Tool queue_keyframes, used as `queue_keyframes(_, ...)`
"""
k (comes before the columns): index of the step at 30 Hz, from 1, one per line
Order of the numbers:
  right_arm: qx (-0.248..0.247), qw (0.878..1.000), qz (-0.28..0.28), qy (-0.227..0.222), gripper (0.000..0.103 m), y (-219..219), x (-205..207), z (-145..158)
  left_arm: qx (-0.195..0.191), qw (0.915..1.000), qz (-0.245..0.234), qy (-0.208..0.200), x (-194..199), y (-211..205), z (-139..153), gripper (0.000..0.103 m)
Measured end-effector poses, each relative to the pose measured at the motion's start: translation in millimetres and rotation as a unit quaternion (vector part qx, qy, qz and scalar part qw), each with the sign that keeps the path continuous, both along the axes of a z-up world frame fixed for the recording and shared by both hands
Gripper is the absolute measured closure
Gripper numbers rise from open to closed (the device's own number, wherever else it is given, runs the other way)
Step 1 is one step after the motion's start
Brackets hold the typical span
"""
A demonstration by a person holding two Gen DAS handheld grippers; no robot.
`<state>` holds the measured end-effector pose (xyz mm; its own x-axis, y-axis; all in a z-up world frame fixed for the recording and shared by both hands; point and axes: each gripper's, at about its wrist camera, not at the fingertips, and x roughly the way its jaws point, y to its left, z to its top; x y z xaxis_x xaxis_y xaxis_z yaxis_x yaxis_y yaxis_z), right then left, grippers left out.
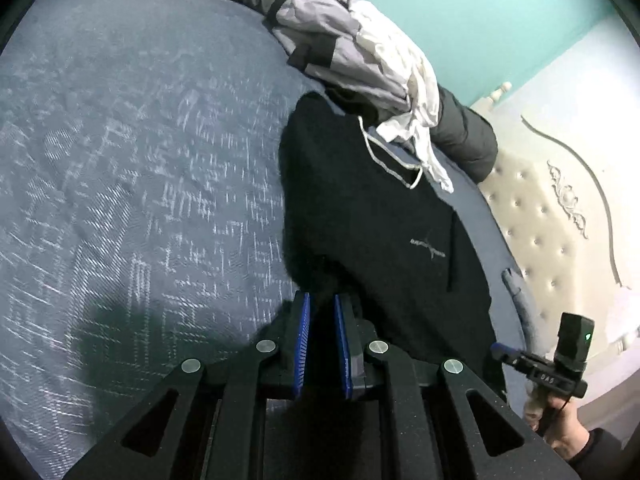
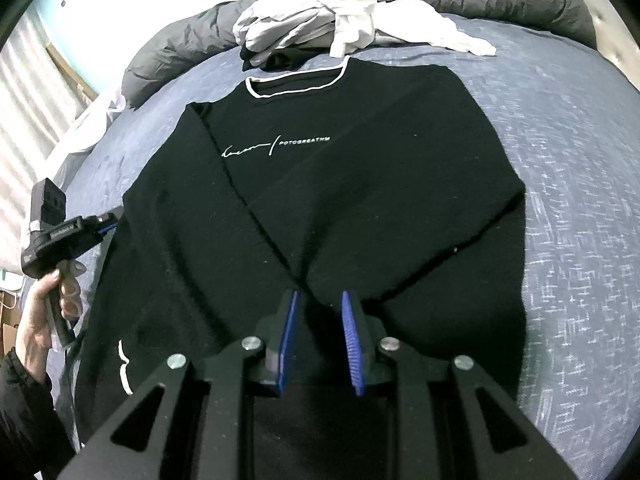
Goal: Fold clothes
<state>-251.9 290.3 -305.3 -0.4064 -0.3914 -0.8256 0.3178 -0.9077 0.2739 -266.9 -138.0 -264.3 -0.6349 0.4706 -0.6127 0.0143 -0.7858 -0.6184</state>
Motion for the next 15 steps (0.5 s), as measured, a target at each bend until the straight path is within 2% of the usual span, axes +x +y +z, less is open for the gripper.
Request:
queue_keyframes(4,0.0,1.0,0.004,0.002,0.081,-5,1,2,-0.004,1.0,-0.001,0.006,-3,2,0,0.089)
queue_keyframes(11,-0.002,1.0,0.008,0.01,0.081,-8,1,9,-0.04,0.9992,-0.004,0.005,-16,10,-6,0.089)
queue_keyframes(15,-0.002,1.0,0.009,0.009,0.081,-9,1,9,-0.043,0.9991,0.001,0.003,-21,9,-12,0.09)
